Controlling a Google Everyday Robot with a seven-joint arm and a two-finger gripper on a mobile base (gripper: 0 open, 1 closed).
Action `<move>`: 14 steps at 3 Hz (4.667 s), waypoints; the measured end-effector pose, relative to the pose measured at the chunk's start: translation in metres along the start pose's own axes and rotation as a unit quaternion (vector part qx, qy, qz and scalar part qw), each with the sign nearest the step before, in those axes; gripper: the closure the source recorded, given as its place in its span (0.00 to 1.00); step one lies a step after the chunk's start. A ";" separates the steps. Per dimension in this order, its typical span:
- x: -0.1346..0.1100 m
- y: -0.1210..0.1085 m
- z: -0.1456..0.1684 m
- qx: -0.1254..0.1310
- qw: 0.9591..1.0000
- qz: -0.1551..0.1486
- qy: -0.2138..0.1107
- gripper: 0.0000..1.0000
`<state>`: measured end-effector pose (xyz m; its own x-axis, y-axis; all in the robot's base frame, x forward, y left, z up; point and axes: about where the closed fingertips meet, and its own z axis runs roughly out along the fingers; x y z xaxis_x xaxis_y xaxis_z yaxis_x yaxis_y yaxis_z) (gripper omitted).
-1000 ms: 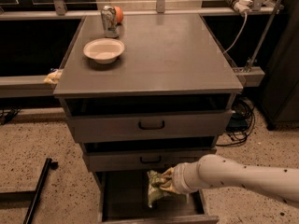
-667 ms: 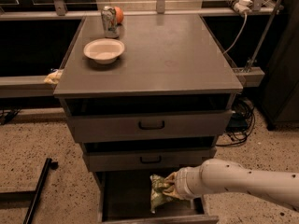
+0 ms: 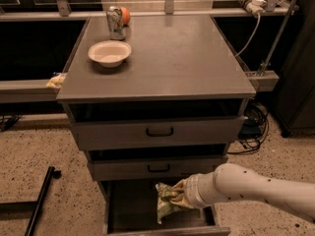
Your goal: Pick green jalapeno chip bag from bottom drawer and place on counter
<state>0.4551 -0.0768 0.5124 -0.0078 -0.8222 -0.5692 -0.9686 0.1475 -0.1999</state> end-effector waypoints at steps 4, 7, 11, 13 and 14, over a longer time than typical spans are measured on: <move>-0.184 0.017 -0.199 -0.007 0.995 -0.095 -0.004 1.00; -0.233 -0.062 -0.233 0.025 0.989 -0.122 -0.075 1.00; -0.308 -0.178 -0.300 0.046 0.977 -0.193 -0.078 1.00; -0.296 -0.270 -0.274 0.066 0.973 -0.196 -0.106 1.00; -0.285 -0.323 -0.256 0.079 0.971 -0.186 -0.130 1.00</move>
Offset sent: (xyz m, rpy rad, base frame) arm -0.0639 0.0310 0.3359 -0.0212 -0.1262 0.1650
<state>0.7065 -0.0306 0.9435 0.4188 -0.6704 -0.6125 -0.8422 -0.0345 -0.5381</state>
